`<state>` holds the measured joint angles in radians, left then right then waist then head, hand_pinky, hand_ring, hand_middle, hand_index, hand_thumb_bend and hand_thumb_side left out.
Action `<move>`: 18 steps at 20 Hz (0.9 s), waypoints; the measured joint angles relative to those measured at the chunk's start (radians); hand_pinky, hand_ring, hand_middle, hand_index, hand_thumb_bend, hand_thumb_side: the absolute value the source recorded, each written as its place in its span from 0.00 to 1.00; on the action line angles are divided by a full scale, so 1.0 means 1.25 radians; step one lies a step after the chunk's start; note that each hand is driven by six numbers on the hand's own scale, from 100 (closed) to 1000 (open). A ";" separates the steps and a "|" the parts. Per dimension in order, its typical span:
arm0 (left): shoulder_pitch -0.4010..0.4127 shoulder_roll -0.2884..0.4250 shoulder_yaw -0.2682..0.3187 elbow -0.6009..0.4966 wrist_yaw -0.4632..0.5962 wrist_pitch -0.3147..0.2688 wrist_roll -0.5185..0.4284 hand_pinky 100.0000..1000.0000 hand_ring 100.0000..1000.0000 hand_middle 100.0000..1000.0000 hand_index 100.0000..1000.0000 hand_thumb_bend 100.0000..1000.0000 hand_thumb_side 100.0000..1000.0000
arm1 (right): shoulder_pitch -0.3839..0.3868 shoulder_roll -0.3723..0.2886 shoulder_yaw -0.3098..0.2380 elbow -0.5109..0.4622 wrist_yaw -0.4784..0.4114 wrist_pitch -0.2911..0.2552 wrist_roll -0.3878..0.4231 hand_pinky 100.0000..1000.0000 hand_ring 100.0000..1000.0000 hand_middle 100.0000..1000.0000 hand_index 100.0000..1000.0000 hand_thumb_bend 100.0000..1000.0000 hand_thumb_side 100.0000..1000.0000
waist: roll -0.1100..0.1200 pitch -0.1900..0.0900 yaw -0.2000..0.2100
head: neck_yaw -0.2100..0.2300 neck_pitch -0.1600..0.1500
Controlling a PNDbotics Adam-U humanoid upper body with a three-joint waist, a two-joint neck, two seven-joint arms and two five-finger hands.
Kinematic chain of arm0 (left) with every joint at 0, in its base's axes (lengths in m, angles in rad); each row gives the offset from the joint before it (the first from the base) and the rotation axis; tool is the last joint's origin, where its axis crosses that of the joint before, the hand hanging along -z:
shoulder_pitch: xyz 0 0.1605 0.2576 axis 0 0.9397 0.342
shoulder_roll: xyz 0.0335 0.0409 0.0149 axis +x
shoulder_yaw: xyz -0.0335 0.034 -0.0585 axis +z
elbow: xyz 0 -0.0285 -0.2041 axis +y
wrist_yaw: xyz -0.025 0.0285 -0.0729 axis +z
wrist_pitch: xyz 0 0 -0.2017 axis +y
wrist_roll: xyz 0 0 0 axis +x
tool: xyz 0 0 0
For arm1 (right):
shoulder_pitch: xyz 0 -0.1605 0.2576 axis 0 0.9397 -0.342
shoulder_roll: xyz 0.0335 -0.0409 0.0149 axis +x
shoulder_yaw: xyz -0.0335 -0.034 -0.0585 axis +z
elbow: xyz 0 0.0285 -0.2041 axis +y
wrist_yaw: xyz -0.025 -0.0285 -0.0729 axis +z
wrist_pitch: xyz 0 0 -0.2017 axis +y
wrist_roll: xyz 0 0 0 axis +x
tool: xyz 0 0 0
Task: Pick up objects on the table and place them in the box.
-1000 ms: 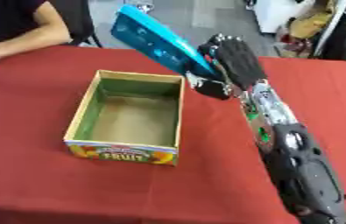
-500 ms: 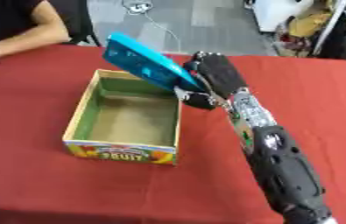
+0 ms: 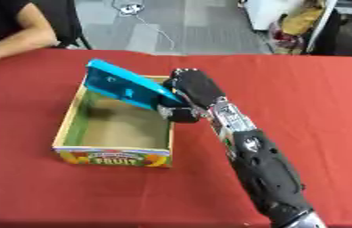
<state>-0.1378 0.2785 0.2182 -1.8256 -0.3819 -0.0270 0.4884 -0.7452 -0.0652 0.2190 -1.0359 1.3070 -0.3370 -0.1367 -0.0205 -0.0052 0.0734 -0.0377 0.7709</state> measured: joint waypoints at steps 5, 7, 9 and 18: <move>0.000 0.000 -0.002 0.000 0.001 -0.001 -0.002 0.45 0.64 0.75 0.74 0.00 0.95 | -0.017 0.019 0.007 0.010 0.010 -0.013 0.003 0.00 0.00 0.05 0.14 0.00 0.46 | 0.000 0.000 -0.001 | -0.006 0.000; 0.000 0.000 -0.003 0.000 0.002 -0.002 -0.002 0.45 0.64 0.75 0.74 0.00 0.95 | -0.024 0.027 0.010 0.013 0.013 -0.018 0.005 0.00 0.00 0.05 0.14 0.00 0.47 | 0.000 0.000 -0.001 | -0.006 0.000; 0.000 0.000 -0.003 0.001 0.003 -0.002 -0.002 0.45 0.64 0.75 0.74 0.00 0.95 | -0.029 0.036 0.013 0.016 0.014 -0.022 0.007 0.00 0.00 0.06 0.14 0.00 0.47 | 0.000 0.000 -0.002 | -0.007 0.000; 0.000 0.000 -0.007 0.001 0.004 -0.005 -0.006 0.45 0.64 0.75 0.74 0.00 0.95 | -0.055 0.059 0.036 0.068 0.054 -0.073 0.047 0.16 0.41 0.57 0.64 0.12 0.68 | 0.000 0.000 -0.002 | -0.014 0.000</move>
<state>-0.1382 0.2782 0.2091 -1.8248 -0.3774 -0.0333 0.4809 -0.8142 0.0083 0.2639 -0.9506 1.3749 -0.4287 -0.0774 -0.0205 -0.0052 0.0713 -0.0547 0.7709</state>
